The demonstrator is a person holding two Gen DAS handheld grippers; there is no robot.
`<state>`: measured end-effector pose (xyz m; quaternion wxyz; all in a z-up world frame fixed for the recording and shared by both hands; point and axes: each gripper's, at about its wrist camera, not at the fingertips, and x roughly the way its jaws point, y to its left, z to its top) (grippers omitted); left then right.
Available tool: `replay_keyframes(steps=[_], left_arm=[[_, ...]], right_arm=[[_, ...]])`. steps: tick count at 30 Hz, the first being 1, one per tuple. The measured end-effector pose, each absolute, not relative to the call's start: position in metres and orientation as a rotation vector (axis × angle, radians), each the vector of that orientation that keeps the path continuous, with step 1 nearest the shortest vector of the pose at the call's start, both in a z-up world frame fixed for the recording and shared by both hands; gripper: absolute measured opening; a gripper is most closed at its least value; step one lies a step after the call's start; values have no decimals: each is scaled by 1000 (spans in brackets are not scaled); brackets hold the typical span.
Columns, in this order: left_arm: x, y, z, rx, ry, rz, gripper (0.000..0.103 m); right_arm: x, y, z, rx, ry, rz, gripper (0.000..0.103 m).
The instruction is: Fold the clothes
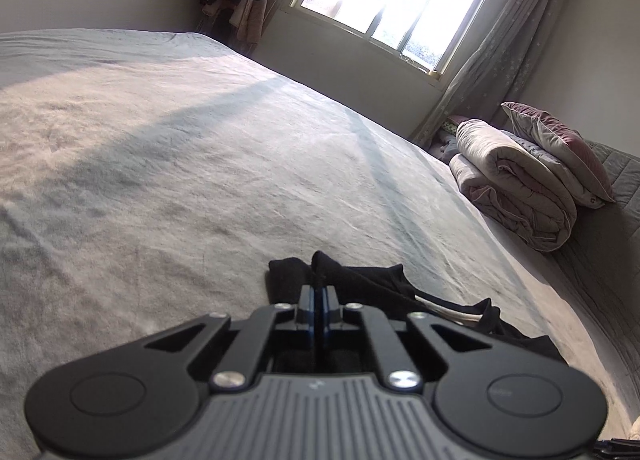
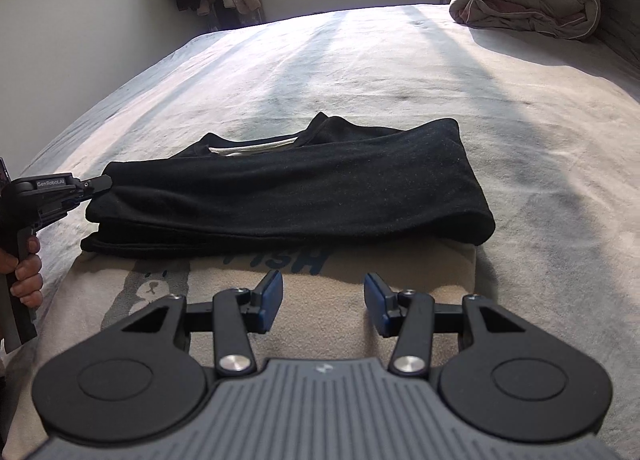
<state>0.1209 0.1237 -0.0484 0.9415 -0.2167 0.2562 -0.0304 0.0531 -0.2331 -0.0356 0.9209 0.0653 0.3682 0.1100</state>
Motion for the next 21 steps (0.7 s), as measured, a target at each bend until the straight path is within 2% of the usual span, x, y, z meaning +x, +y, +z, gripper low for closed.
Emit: replay_keyframes(steps=[8, 14, 18, 21], left_arm=[[124, 118, -53, -357, 563, 30, 7], [106, 115, -34, -345, 422, -14, 7], [108, 105, -40, -307, 481, -156, 7], [116, 91, -56, -185, 632, -189, 7]], right_arm=[[57, -246, -24, 139, 651, 166, 49], [65, -252, -14, 126, 519, 138, 49], [81, -252, -31, 74, 536, 110, 41], [92, -255, -49, 22, 614, 80, 36]])
